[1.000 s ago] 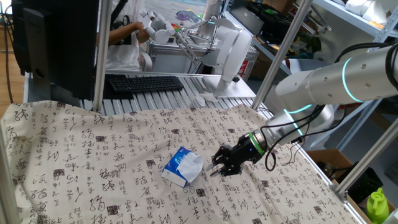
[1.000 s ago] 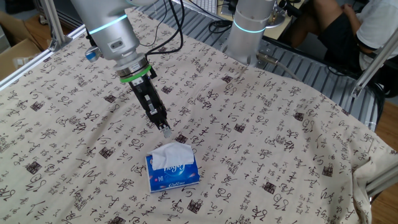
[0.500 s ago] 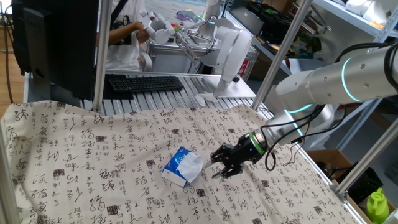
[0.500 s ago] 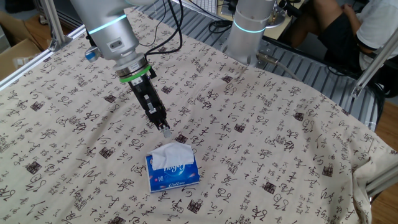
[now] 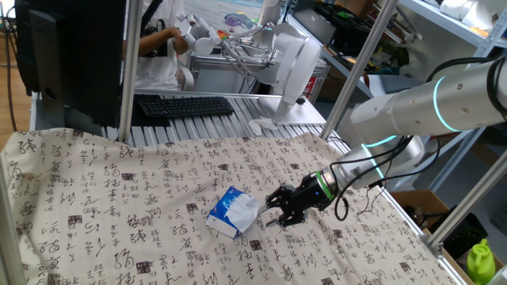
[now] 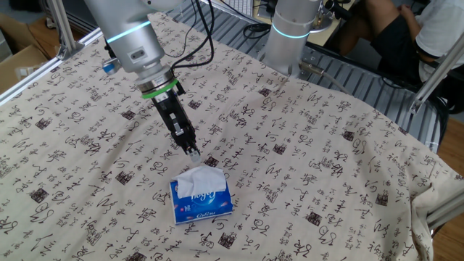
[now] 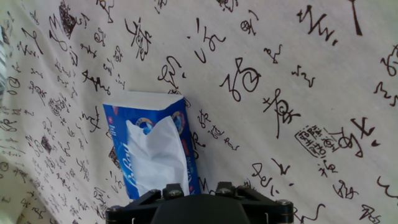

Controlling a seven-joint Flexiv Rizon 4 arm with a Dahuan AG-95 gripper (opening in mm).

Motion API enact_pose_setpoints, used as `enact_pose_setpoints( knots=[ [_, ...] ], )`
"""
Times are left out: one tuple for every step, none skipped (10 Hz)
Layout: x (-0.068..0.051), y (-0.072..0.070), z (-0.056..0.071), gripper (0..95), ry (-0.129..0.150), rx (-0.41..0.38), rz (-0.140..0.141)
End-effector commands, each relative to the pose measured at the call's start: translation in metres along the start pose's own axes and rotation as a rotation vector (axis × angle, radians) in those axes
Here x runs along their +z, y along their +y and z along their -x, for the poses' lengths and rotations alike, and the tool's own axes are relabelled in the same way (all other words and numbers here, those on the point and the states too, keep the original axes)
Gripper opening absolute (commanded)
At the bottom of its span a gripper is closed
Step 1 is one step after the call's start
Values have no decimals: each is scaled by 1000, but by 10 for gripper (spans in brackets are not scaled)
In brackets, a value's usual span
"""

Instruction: Pull out a napkin

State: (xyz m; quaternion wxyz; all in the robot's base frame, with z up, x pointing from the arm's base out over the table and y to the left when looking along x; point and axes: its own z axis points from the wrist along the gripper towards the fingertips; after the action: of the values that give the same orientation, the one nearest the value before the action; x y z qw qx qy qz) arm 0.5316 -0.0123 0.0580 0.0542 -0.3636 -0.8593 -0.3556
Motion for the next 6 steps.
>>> enact_pose_setpoints(
  knots=[
    [2,2,2,190,4,4,34],
    [4,1,2,190,0,3,39],
    [6,1,2,190,-8,2,33],
    [8,2,2,190,-14,6,29],
    [8,2,1,190,-15,9,28],
    [10,2,1,380,-17,14,30]
  ],
)
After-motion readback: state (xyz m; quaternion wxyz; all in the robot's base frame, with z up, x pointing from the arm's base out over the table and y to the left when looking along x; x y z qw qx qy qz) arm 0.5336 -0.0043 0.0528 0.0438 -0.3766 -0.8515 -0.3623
